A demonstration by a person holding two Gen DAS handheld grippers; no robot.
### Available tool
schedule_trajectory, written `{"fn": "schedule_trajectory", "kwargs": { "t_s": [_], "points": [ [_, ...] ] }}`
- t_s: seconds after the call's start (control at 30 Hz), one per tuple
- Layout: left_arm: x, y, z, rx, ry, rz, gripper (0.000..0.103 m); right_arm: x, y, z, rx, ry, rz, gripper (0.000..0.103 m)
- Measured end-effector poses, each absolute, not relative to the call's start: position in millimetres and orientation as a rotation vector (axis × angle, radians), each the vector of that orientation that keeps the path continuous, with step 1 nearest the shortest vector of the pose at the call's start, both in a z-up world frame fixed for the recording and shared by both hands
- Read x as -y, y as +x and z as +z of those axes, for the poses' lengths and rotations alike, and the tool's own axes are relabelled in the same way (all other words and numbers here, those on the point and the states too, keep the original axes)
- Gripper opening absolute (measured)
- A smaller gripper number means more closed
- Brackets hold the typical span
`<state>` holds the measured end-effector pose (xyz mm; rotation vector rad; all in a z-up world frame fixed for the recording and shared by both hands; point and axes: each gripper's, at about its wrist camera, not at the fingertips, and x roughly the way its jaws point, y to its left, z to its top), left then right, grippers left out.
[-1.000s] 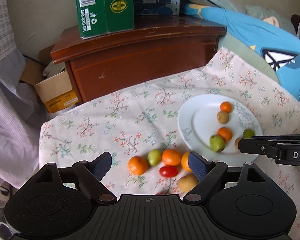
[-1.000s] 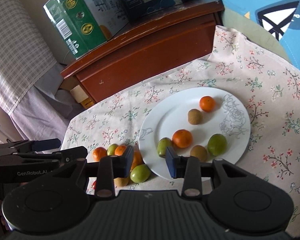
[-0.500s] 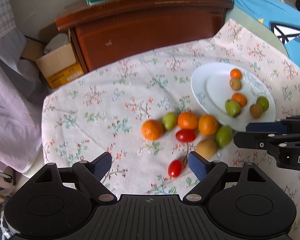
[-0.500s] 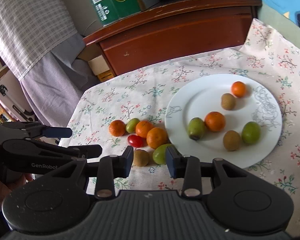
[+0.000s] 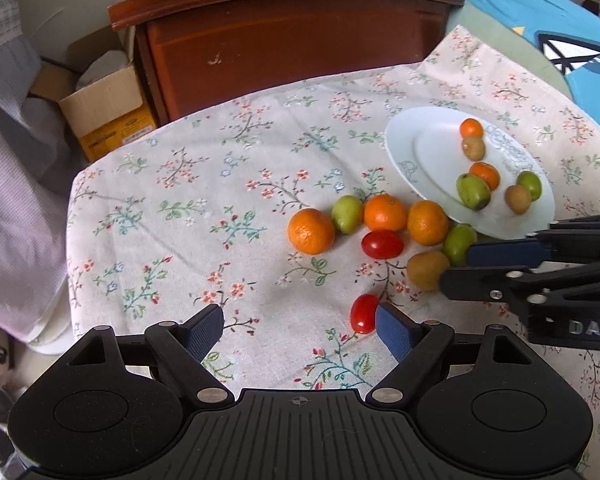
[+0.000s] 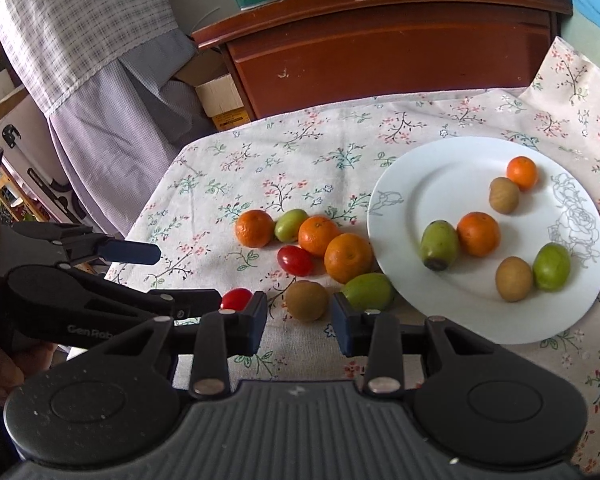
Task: Organize fruits
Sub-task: 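Grasp a red cherry tomato with the left tool while the right grasps a brown kiwi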
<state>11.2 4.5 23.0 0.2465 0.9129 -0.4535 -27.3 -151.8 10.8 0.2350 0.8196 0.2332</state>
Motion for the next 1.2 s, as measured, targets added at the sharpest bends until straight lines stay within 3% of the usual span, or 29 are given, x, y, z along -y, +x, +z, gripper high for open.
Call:
{"fn": "schedule_trajectory", "kwargs": {
  "t_s": [0.6, 0.97, 1.2],
  "points": [
    [0.7, 7.6, 12.2, -0.881, 0.325, -0.529, 0.080, 142.7, -10.6, -8.8, -0.838, 0.206, 0.200, 0.030],
    [17.5, 10.6, 7.0, -0.895, 0.287, -0.599, 0.046, 157.5, -16.2, 4.4, -0.808, 0.287, 0.193, 0.028],
    [17.6, 11.1, 5.3, -0.901, 0.278, -0.588, 0.033, 160.0, -14.2, 5.9, -0.812, 0.306, 0.190, 0.028]
  ]
}}
